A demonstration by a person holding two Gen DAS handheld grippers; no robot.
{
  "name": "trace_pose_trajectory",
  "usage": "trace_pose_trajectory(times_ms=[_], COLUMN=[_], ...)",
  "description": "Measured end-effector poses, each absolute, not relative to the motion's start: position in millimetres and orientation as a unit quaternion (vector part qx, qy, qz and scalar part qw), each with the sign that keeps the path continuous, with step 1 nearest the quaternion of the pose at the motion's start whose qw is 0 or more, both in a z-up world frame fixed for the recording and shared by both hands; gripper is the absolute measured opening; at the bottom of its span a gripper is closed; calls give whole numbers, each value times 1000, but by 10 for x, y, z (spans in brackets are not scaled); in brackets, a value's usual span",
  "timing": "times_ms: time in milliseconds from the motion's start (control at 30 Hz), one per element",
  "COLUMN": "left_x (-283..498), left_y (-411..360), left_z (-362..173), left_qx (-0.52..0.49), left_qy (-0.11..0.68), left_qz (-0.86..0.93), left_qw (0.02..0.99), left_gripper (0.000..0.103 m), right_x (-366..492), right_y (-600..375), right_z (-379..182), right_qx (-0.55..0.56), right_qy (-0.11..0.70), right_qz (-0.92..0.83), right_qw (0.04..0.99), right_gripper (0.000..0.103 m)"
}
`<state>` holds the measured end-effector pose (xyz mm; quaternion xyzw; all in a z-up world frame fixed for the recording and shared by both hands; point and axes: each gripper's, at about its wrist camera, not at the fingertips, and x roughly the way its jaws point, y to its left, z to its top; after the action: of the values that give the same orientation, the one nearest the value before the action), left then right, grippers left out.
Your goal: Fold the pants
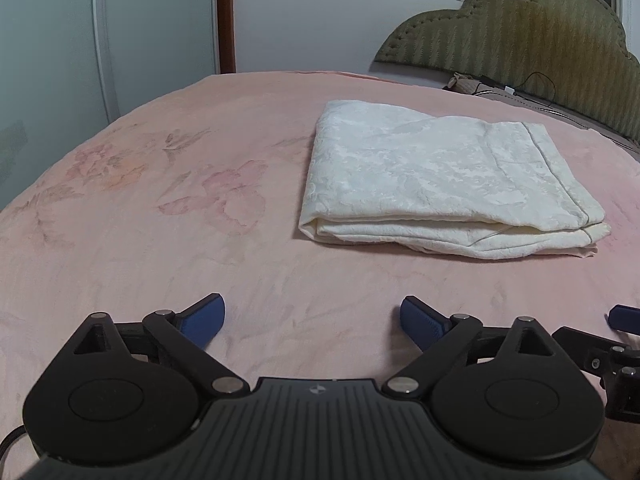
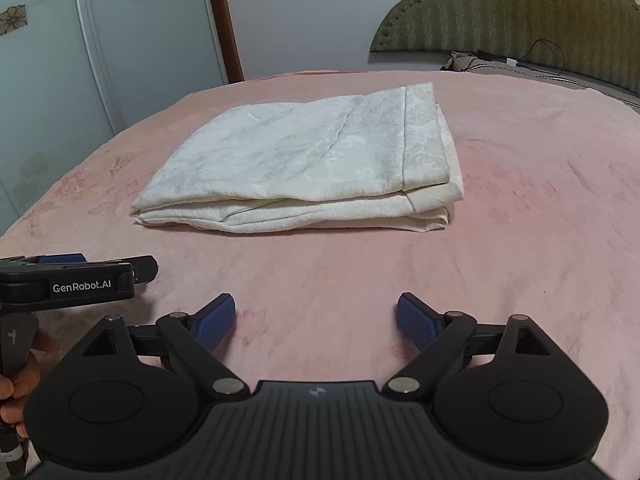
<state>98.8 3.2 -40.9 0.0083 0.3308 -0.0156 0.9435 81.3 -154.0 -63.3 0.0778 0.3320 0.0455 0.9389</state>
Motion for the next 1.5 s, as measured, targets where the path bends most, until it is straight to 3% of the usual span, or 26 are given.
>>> trace_pose_trajectory(times_ms=[333, 567, 1500], left_x=[961, 946, 967], left_y=[21, -13, 17], left_z=[-444, -475, -486], left_qx=[19, 32, 15], left_qy=[325, 323, 328], left_qz=[-15, -10, -15], left_qw=[945, 946, 944], left_gripper=[101, 103, 103], right_x=[764, 756, 750], right_y=[-1497, -1458, -1413], right_z=[-655, -729, -756], right_qx=[64, 39, 29], right_qy=[333, 329, 330], right_qz=[37, 26, 16], right_qw=[940, 943, 943], right_gripper=[94, 103, 103])
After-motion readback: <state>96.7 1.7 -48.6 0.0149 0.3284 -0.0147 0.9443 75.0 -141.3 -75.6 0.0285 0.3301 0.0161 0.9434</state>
